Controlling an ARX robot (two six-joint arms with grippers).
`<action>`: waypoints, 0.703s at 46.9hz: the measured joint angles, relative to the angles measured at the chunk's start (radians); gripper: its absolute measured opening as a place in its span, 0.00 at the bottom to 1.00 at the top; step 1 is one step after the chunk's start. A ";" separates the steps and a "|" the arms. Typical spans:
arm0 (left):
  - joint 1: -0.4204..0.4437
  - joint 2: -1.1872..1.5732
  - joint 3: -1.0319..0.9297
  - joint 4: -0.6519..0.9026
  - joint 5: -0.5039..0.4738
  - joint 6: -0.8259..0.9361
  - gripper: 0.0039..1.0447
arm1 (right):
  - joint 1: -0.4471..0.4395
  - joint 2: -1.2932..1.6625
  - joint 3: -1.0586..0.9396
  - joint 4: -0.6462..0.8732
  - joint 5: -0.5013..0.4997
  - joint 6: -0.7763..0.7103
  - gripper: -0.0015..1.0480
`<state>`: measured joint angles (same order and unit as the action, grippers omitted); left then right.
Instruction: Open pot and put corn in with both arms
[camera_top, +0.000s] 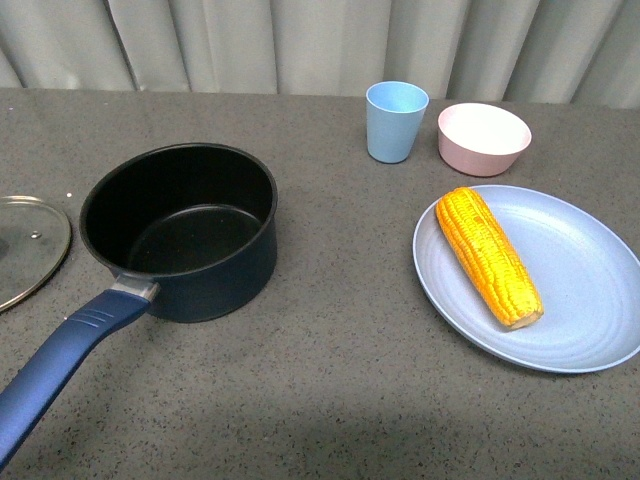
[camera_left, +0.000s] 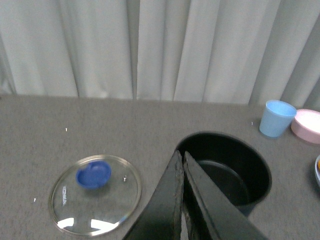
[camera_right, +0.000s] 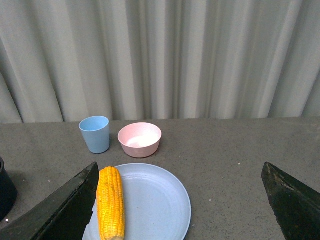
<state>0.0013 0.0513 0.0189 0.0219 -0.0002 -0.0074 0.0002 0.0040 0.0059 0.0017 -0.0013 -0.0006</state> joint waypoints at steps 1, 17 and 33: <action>0.000 -0.019 0.000 -0.011 0.000 0.000 0.04 | 0.000 0.000 0.000 0.000 0.000 0.000 0.91; 0.000 -0.047 0.000 -0.020 0.000 0.000 0.19 | 0.027 0.014 -0.002 0.040 0.103 -0.043 0.91; 0.000 -0.047 0.000 -0.020 0.000 0.000 0.74 | -0.130 0.750 0.093 0.589 0.153 -0.120 0.91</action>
<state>0.0013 0.0040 0.0189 0.0021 -0.0002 -0.0074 -0.1295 0.7544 0.0990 0.5907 0.1516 -0.1204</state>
